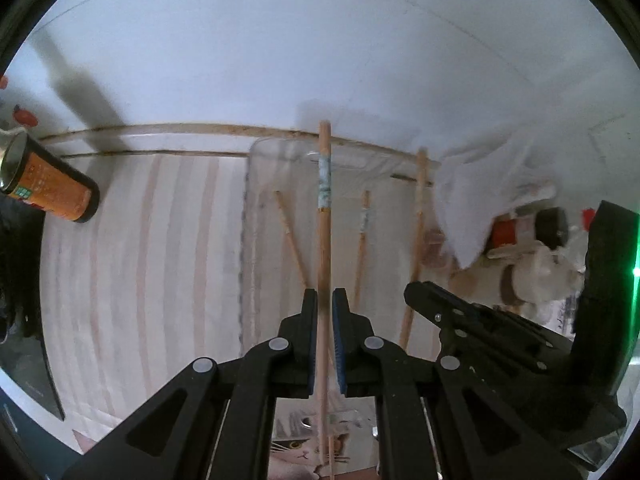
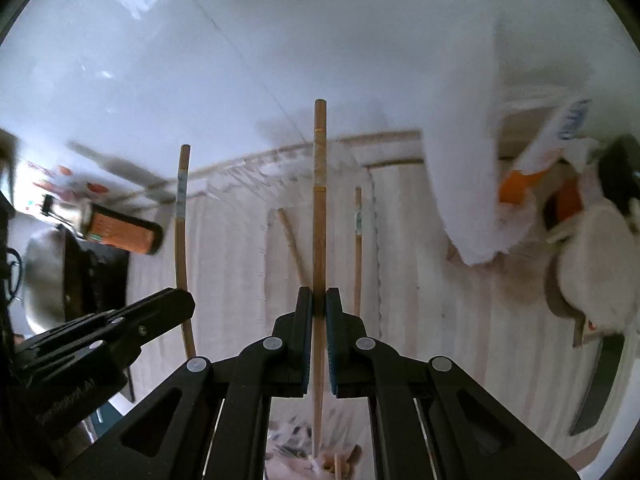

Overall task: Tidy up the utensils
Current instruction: 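Carry both chopsticks into the clear basket and open both tools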

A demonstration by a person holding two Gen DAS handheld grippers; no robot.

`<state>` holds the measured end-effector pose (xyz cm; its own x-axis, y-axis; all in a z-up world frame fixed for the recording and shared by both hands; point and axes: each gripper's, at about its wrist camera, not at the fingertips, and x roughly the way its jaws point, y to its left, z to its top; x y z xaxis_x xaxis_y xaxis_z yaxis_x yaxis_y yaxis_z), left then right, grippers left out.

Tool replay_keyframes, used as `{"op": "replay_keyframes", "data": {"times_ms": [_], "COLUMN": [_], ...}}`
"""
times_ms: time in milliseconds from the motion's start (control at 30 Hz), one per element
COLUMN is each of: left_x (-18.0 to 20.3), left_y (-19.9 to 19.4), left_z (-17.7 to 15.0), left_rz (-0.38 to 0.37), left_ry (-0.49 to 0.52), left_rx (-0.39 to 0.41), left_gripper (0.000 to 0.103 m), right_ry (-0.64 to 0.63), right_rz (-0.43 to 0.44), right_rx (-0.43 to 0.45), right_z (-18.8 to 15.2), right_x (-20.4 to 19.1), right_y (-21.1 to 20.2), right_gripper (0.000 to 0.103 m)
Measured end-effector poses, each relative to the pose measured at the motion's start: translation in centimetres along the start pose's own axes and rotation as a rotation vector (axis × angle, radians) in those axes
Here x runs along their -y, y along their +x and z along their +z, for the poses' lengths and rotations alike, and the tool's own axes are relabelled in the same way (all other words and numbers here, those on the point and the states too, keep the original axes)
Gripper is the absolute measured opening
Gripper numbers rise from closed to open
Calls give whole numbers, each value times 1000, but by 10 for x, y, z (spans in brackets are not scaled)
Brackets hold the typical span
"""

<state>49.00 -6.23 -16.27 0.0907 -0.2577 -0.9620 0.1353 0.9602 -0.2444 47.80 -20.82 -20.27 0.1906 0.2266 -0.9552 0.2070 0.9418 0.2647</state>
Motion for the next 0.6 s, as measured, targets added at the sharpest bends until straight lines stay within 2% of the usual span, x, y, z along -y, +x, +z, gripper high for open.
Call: {"op": "replay_keyframes", "data": {"times_ms": [67, 133, 167, 200, 267, 333, 400, 433, 600], "left_x": [-4, -7, -10, -12, -18, -22, -27, -30, -36], "left_y": [-3, -10, -15, -18, -27, -35, -37, -37, -21], "left_z": [-2, -8, -14, -18, -33, -52, -69, -80, -114], "left_rz": [28, 77, 107, 134, 197, 262, 311, 322, 368], "left_ry": [-1, -1, -4, -6, -12, -10, -12, -18, -13], "left_rx": [19, 49, 79, 102, 154, 225, 258, 269, 240], "left_gripper": [9, 17, 26, 44, 67, 69, 98, 103, 103], "right_ry": [0, 4, 6, 7, 18, 32, 59, 72, 139], "right_rz": [-2, -16, -19, -21, -38, -65, -87, -90, -86], "right_rx": [-15, 9, 19, 30, 59, 97, 125, 139, 192], "right_z": [0, -4, -6, -10, -20, -32, -49, -56, -105], "right_x": [1, 6, 9, 12, 25, 36, 52, 60, 95], "right_y": [6, 0, -3, -8, -21, -36, -49, -54, -67], "right_gripper": [13, 28, 28, 29, 32, 40, 47, 51, 53]}}
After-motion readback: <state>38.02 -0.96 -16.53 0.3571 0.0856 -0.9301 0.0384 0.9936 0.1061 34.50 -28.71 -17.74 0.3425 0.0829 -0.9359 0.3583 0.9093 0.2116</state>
